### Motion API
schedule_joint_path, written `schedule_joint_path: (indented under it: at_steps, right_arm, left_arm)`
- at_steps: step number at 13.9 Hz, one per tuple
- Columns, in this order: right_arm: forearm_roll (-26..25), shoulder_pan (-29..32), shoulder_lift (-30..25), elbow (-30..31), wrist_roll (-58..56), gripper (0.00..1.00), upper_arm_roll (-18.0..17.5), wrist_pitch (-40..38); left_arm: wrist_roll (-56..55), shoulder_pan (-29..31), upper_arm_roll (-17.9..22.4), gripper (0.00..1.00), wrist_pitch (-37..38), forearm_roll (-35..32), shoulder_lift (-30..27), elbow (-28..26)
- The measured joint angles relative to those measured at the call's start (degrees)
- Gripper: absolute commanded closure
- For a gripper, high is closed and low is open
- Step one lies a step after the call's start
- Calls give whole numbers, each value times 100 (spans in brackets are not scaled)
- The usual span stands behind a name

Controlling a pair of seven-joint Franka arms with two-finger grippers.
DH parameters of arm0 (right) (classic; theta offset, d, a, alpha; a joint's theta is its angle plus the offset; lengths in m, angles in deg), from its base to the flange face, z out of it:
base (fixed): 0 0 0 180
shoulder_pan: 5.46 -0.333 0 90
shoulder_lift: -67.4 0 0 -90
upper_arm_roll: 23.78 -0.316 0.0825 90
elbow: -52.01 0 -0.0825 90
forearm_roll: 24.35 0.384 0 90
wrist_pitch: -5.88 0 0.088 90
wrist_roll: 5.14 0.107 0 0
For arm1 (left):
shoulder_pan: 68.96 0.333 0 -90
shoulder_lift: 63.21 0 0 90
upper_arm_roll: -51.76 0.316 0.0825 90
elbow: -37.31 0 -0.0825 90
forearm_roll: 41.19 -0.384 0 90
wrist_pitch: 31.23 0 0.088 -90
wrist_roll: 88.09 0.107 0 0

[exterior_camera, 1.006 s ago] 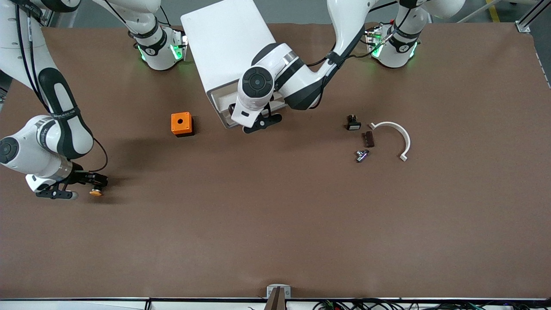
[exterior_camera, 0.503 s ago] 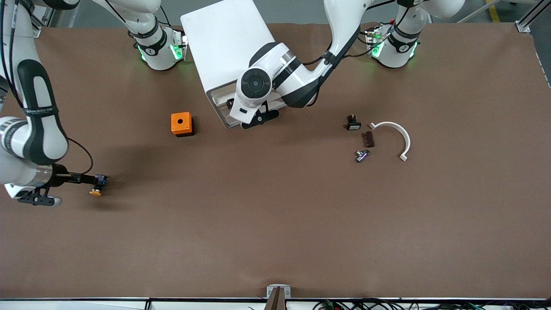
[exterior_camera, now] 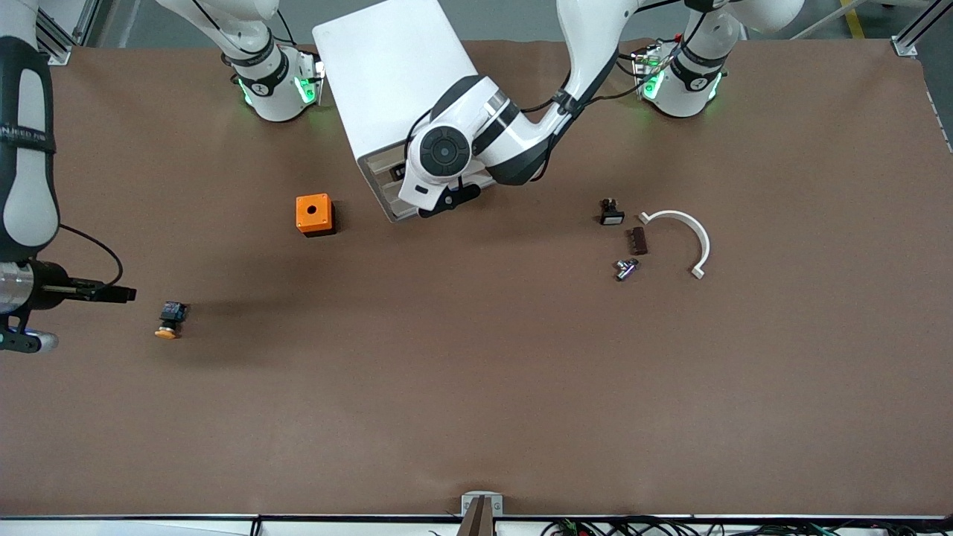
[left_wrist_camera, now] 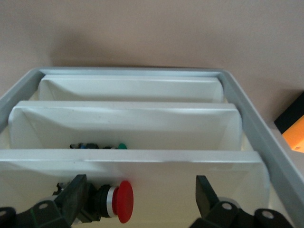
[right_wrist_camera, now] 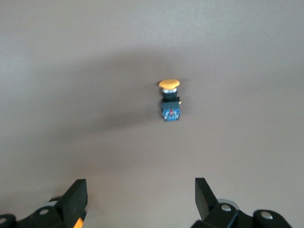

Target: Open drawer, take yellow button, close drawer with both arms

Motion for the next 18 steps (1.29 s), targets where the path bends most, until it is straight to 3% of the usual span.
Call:
schedule_joint_path:
  at_steps: [9, 14, 18]
  right_arm:
    - [-22, -385, -1370, -115, 26, 0, -22, -807]
    - [-25, -572, -1391, -31, 52, 0, -24, -736]
    - [-27, -574, -1379, -16, 66, 0, 16, -725]
  left_arm:
    - [2, 9, 5, 0, -4, 20, -5, -5]
    - [-7, 100, 38, 0, -11, 28, -102, 38]
    - [-7, 511, 59, 0, -11, 28, -341, 60]
